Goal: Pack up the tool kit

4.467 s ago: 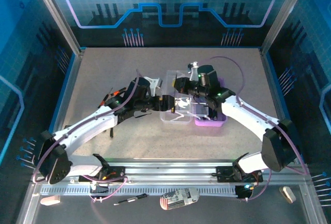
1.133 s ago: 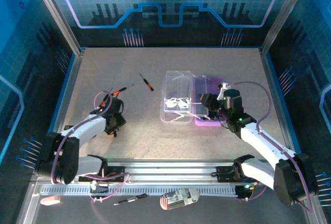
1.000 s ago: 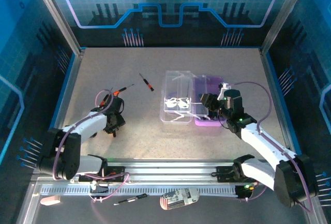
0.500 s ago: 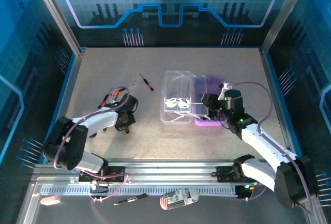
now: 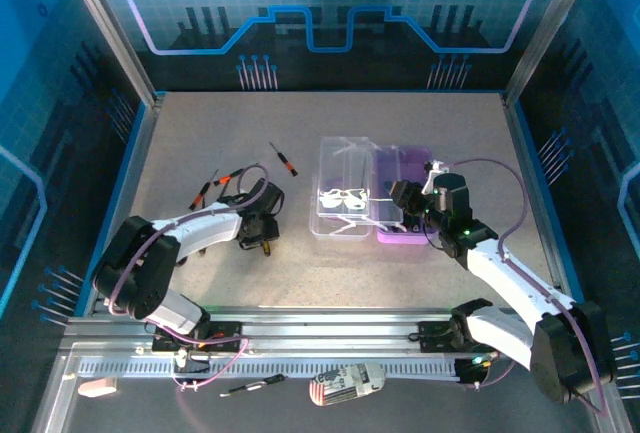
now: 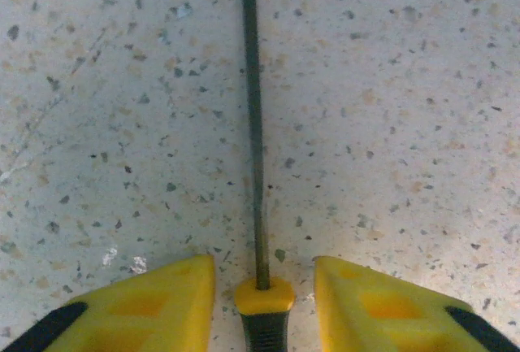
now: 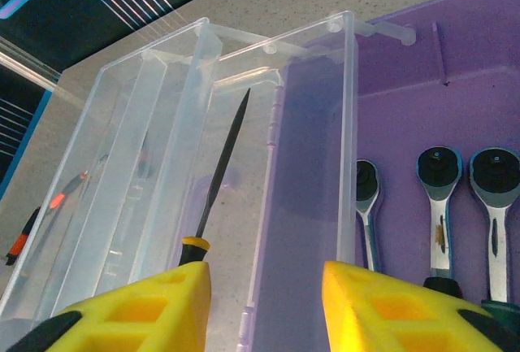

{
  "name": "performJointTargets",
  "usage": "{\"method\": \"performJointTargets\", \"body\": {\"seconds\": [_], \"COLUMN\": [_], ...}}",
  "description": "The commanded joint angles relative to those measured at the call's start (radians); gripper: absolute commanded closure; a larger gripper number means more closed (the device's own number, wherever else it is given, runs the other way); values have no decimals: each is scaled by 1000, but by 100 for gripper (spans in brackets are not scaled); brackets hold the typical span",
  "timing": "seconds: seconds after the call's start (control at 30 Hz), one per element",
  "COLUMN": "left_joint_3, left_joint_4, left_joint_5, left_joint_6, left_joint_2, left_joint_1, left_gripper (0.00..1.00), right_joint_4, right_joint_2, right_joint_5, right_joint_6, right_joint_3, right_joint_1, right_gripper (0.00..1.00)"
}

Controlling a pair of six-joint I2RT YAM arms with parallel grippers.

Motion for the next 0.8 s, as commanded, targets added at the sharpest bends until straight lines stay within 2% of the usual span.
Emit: {"method": "performJointTargets", "body": {"seconds": [0.0, 0.13, 0.23, 0.47, 0.7, 0.77], "left_joint_3": [36, 33, 17, -6, -11, -14], "left_joint_4": [-99, -149, -148, -116, -114, -110], "left_joint_5": [26, 62, 98, 97, 98, 90], "left_joint_6": [29, 28, 15, 13, 32, 33], "left_joint_2": [-23, -37, -28, 13, 9, 5], "left_joint_1": [-10, -14, -31, -38, -37, -38], "left_gripper": [55, 53, 56, 74, 82, 88], "right_joint_4": [-12, -11, -12, -19, -31, -40], "right_joint_2": [-11, -5, 1, -14, -34, -37], "right_joint_5": [25, 20, 13, 14, 19, 19], "right_joint_6": [-2, -1, 1, 1, -1, -2], "right_joint_3": [13, 14, 18, 19, 24, 31], "right_joint_1": [13, 13, 13, 13, 13, 13], "right_gripper": [59, 59, 59, 59, 59, 58]}}
